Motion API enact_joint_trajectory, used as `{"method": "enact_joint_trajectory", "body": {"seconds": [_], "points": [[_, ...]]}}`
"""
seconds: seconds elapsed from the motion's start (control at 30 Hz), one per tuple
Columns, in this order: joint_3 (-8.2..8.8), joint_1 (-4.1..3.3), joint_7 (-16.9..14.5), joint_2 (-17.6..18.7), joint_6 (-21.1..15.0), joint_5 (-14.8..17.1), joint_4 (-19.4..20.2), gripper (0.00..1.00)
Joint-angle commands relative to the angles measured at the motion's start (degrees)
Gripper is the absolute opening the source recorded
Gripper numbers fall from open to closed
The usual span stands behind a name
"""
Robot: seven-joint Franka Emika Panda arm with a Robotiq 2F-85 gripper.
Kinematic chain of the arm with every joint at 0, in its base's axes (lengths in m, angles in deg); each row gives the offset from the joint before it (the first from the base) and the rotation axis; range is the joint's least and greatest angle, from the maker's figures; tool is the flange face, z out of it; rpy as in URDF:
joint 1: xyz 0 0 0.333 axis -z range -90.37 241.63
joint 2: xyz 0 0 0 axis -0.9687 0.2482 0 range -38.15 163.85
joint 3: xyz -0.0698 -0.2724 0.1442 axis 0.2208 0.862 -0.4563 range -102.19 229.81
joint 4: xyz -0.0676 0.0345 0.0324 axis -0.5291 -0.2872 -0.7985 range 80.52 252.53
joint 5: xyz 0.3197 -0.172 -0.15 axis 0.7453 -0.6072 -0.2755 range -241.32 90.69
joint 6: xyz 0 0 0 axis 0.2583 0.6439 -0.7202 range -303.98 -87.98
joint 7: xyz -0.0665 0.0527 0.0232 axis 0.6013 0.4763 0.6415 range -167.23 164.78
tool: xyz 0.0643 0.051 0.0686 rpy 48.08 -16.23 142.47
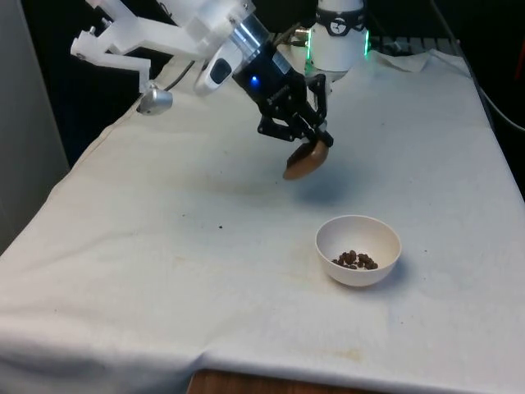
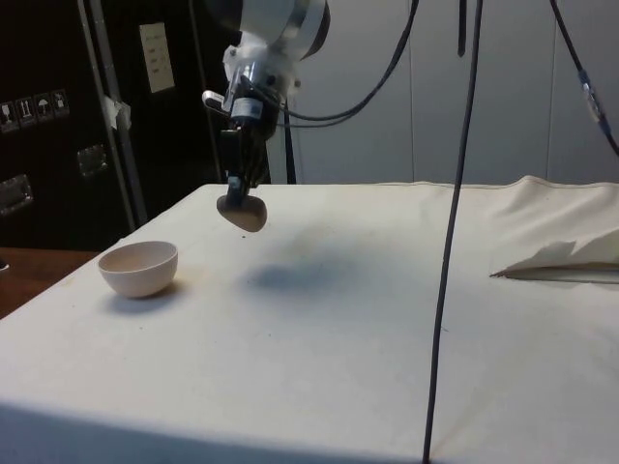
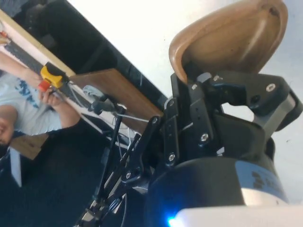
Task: Pour the coffee beans from the cup into the bowl.
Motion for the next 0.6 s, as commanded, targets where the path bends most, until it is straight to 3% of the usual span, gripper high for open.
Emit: {"method": "enact_joint_trajectory", "body": {"seconds": [0.0,0.03,0.07,0.3,0.33,0.37,0.57], "points": [[0.34,-0.52,1.1,0.3,-0.9,-0.8,-0.2,0.0],[0.0,-0.06,0.2,0.1,-0.2,-0.1,0.0,0.0],[0.34,-0.57,1.3,0.3,-1.1,-1.0,-0.2,0.0],[0.23,-0.97,3.3,0.5,-3.6,-2.8,-0.1,0.0],[-0.06,-0.52,2.5,0.2,-3.0,-2.2,0.0,0.0],[0.23,-0.97,3.5,0.5,-3.8,-3.0,-0.1,0.0],[0.17,-1.26,5.0,1.1,-5.6,-4.4,-0.5,0.0]]}}
